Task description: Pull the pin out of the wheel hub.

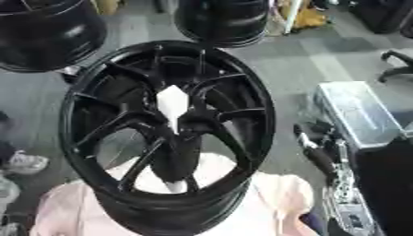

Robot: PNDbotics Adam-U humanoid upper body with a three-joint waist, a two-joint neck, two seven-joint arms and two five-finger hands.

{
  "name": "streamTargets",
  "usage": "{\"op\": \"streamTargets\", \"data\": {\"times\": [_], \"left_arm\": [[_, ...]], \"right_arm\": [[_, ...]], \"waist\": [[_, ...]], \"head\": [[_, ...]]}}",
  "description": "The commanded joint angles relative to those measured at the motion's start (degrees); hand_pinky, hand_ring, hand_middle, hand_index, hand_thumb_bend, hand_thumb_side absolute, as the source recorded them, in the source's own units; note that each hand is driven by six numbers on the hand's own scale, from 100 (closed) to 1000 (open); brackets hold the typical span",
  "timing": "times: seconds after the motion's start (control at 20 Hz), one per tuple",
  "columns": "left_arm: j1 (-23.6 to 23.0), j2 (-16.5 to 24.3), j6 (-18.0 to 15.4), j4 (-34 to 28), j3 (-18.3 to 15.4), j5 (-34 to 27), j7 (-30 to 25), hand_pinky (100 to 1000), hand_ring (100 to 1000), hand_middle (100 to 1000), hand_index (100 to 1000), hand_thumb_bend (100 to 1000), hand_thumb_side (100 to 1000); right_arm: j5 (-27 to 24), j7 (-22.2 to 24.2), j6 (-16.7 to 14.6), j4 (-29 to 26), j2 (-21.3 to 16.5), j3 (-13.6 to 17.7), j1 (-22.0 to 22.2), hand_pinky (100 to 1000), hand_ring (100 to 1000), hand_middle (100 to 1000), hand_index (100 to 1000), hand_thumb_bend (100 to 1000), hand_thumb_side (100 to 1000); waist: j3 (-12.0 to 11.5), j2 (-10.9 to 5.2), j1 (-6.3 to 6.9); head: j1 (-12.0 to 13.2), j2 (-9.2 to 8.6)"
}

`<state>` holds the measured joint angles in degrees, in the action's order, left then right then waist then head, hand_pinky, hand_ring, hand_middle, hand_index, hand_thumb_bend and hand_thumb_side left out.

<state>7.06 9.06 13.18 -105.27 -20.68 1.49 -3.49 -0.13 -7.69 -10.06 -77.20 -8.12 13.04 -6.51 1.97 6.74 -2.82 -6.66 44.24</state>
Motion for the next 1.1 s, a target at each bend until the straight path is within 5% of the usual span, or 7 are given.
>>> {"op": "streamTargets", "data": {"times": [0.05, 0.5, 1.1], "left_arm": [[0.3, 0.6, 0.1, -1.1, -0.1, -0.2, -0.2, 697, 618, 602, 636, 274, 688], [0.1, 0.6, 0.2, -1.1, -0.1, -0.1, -0.4, 697, 618, 602, 636, 273, 689], [-0.2, 0.9, 0.3, -0.9, 0.2, 0.1, -0.9, 698, 619, 603, 636, 272, 691]], "right_arm": [[0.1, -0.3, -0.1, -0.7, -0.7, 0.3, -0.3, 651, 559, 683, 818, 470, 342], [0.6, -1.0, -0.1, -0.6, -2.7, 1.2, -1.2, 651, 558, 683, 819, 474, 348], [3.6, -2.5, -0.1, -3.6, -18.5, 2.7, -12.9, 669, 574, 697, 833, 457, 409]], "waist": [[0.0, -0.69, 0.09], [0.0, -0.95, 0.0], [-0.6, -1.5, -0.48]], "head": [[0.0, -0.12], [0.1, -0.12], [0.2, -0.12]]}}
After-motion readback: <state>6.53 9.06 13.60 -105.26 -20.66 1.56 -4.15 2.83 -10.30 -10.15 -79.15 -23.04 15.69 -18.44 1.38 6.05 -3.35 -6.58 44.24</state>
